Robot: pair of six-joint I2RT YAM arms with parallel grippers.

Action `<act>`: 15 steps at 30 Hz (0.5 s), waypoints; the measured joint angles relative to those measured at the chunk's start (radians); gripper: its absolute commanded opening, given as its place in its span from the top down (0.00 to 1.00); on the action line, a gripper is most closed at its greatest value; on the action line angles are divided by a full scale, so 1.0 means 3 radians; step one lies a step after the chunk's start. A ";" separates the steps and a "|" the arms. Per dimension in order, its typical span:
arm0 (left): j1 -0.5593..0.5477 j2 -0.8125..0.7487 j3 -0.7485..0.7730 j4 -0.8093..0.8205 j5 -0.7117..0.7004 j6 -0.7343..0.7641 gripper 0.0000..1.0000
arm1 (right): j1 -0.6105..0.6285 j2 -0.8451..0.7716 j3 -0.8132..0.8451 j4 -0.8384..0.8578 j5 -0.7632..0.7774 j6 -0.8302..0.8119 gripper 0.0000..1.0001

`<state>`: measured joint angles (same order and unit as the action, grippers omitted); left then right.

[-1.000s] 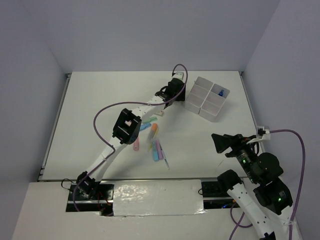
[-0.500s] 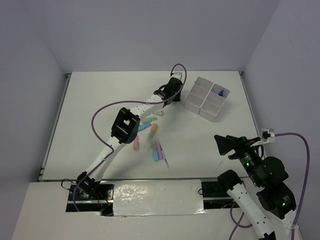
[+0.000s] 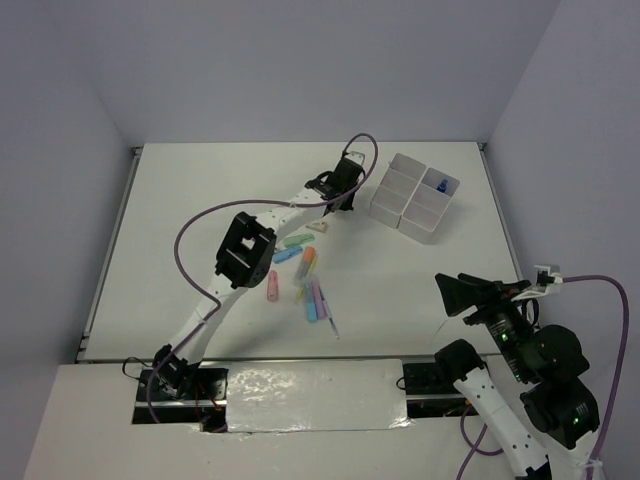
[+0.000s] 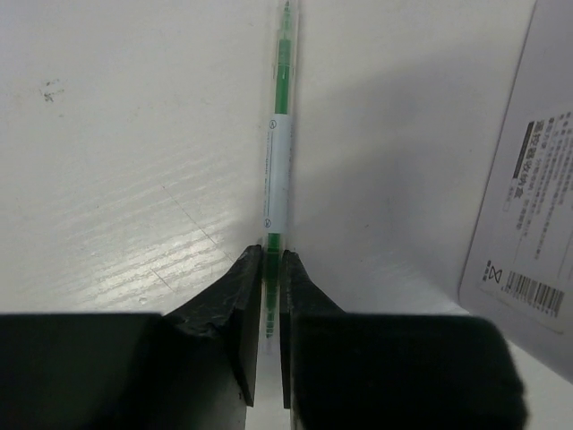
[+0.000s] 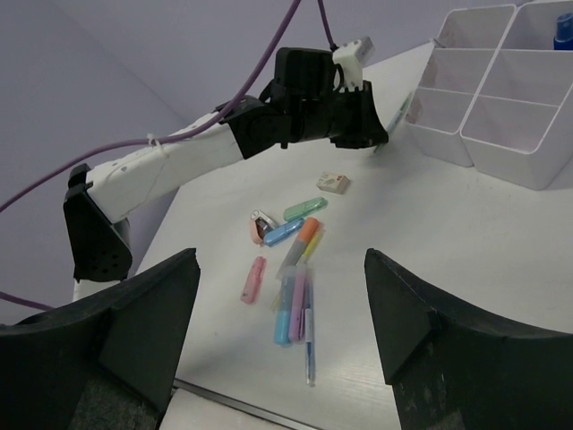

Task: Sort the stationery into containers
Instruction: Pick up the pen from the center of the board.

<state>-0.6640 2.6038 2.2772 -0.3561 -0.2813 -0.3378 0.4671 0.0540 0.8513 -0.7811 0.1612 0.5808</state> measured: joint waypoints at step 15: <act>-0.0235 -0.0924 -0.1509 0.0219 -0.0052 -0.0195 1.00 | -0.0001 -0.0112 0.0039 -0.0062 -0.0041 0.0090 0.18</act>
<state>-0.7345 2.3264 1.8244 -0.2905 -0.2970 -0.3962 0.4667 0.0204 0.8631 -0.7998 0.1490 0.6079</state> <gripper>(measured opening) 0.216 0.813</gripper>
